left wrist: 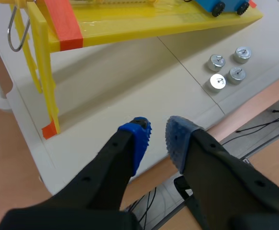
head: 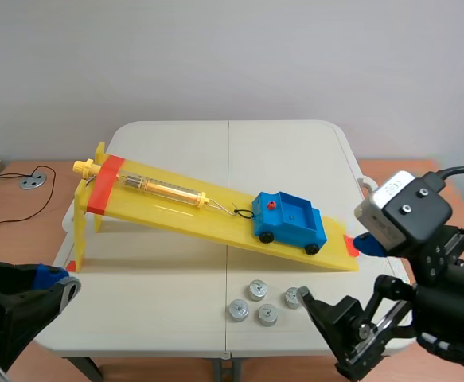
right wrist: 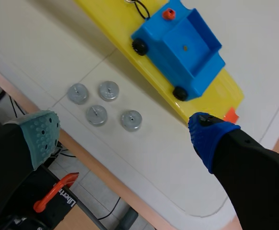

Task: Place the four metal weights on the blue cart on the ramp.

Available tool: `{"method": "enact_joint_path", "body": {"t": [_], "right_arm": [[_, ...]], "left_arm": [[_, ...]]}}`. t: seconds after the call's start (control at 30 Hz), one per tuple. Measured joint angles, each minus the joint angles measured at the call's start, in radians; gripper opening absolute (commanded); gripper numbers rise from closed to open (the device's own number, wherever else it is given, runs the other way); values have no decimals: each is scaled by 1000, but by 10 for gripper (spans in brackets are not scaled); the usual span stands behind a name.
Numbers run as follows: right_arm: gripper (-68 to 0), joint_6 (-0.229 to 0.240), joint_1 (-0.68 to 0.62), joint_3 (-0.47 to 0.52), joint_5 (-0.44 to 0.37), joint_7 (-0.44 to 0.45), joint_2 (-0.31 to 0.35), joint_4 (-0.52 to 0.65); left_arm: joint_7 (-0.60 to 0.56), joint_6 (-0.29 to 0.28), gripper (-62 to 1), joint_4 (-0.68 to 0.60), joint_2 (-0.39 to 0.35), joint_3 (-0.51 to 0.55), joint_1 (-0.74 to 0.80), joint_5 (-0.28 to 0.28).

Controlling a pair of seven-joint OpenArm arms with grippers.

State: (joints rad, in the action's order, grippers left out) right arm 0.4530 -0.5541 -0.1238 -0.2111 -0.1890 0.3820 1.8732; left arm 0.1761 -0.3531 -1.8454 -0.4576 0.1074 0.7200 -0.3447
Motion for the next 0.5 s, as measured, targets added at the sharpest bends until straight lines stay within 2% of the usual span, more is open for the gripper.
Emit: {"method": "enact_joint_path", "body": {"t": [0.07, 0.3, 0.43, 0.5], "right_arm": [[-200, 0, 9, -25, 11, 0, -8, -8], [-280, 0, 74, -108, 16, -4, -44, -96], [-284, 0, 116, -142, 67, -23, -80, -140], [-308, 0, 137, -154, 81, -31, -100, -159]], "left_arm": [[0, 0, -574, 0, 14, 0, 0, 4], [17, 0, -575, 0, 52, 0, 0, 4], [49, 0, -575, 0, 67, 0, 0, 11], [58, 0, -575, 0, 70, 0, 0, 11]]}}
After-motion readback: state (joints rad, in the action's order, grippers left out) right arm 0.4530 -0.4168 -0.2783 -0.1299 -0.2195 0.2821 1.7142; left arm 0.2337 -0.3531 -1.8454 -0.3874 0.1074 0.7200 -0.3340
